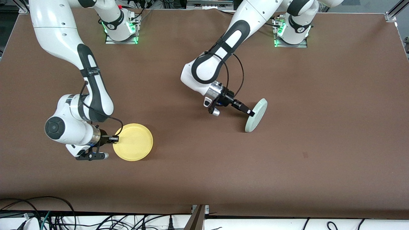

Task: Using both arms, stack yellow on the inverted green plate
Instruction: 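Flip the green plate with the left gripper while the right gripper lifts yellow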

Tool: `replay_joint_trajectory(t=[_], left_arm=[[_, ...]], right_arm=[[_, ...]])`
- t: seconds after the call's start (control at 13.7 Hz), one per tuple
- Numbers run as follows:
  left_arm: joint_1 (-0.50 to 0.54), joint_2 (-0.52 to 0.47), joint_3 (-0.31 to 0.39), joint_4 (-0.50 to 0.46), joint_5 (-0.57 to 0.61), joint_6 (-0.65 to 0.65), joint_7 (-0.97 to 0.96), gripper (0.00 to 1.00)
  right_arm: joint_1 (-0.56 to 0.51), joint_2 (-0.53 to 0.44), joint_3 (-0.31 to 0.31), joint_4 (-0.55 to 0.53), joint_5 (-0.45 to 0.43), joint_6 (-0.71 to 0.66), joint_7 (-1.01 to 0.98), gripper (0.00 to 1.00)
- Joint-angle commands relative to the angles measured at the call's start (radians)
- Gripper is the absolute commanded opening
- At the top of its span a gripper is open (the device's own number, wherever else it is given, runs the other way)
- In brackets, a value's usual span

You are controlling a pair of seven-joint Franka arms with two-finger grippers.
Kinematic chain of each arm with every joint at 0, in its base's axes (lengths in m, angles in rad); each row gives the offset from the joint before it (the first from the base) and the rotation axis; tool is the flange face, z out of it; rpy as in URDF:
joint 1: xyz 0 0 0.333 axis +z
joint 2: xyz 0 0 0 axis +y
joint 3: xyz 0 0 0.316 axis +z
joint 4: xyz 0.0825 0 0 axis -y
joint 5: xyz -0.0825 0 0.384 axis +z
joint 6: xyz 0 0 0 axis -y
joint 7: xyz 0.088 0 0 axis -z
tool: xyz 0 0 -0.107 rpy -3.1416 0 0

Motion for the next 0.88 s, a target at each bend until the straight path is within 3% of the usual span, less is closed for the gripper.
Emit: replay_joint_trajectory(t=[0.0, 0.22, 0.51, 0.8], left_arm=[[-0.002, 0.039, -0.025, 0.066, -0.140, 0.067, -0.028, 1.00], [0.030, 0.027, -0.019, 0.069, -0.347, 0.219, -0.031, 1.00], [0.112, 0.019, -0.026, 0.172, -0.586, 0.308, -0.038, 1.00], [0.269, -0.074, -0.033, 0.194, -0.636, 0.302, -0.002, 1.00]], right_arm=[[-0.017, -0.002, 0.006, 0.024, 0.017, -0.030, -0.042, 0.00], [-0.028, -0.004, 0.006, 0.024, 0.019, -0.030, -0.073, 0.00], [-0.040, -0.013, 0.009, 0.019, 0.021, -0.034, -0.098, 0.00], [-0.023, -0.019, 0.015, 0.019, 0.086, -0.040, -0.061, 0.00]])
